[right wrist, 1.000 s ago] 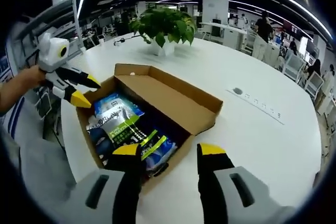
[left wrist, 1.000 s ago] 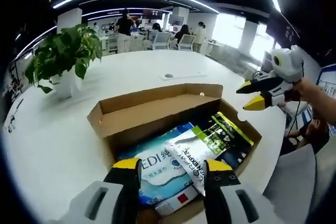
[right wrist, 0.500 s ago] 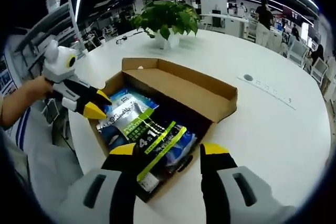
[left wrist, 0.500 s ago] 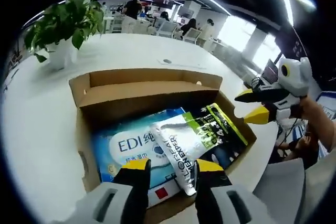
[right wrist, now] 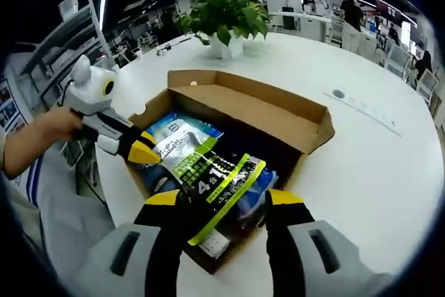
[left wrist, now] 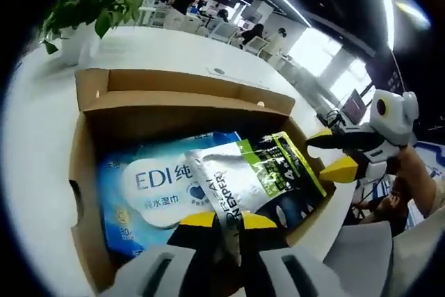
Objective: Operate the shoe box by opening the lid, removing the specified soft item, and placing it in the target area until the item is outside and the box remains undamaged.
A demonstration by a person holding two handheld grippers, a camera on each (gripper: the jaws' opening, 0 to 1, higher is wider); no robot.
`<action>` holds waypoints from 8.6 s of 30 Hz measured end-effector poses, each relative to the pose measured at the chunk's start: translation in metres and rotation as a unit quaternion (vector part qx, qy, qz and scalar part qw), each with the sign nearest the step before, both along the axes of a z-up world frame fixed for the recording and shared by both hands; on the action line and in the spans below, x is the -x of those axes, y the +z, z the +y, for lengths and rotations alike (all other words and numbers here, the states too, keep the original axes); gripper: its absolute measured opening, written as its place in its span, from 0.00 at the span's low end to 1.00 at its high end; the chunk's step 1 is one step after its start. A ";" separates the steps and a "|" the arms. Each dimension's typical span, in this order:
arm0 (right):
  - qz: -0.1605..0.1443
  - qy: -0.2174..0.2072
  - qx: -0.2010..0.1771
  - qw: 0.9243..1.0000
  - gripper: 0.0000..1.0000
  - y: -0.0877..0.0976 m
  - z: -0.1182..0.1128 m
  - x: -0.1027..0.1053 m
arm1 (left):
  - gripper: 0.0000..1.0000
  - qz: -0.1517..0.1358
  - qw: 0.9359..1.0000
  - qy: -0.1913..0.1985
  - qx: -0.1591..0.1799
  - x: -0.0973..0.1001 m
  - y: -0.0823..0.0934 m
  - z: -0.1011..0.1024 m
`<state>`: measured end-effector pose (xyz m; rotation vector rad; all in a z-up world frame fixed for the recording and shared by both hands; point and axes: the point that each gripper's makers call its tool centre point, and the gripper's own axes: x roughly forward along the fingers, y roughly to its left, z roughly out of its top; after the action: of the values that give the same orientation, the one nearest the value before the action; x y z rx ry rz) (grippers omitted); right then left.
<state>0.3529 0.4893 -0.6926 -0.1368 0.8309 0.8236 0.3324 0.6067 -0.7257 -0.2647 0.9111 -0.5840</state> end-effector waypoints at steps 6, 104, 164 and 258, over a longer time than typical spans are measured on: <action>0.011 -0.002 0.007 1.000 0.42 -0.009 0.002 0.002 | 0.02 0.002 1.000 0.009 0.020 -0.002 0.004 -0.001; 0.031 -0.142 -0.020 0.989 0.00 0.017 -0.111 -0.006 | 0.00 -0.067 0.996 -0.043 0.044 -0.034 0.068 -0.115; 0.036 -0.192 0.067 0.978 0.00 -0.073 -0.226 -0.066 | 0.01 -0.080 0.909 -0.322 -0.251 -0.093 -0.026 -0.243; -0.110 -0.028 0.047 0.992 0.58 0.050 -0.116 -0.045 | 0.73 -0.222 0.959 -0.155 -0.084 -0.052 0.113 -0.091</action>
<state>0.3977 0.3735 -0.6427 -0.2809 0.6628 0.7020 0.3844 0.5160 -0.6125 0.1651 0.5605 -0.8110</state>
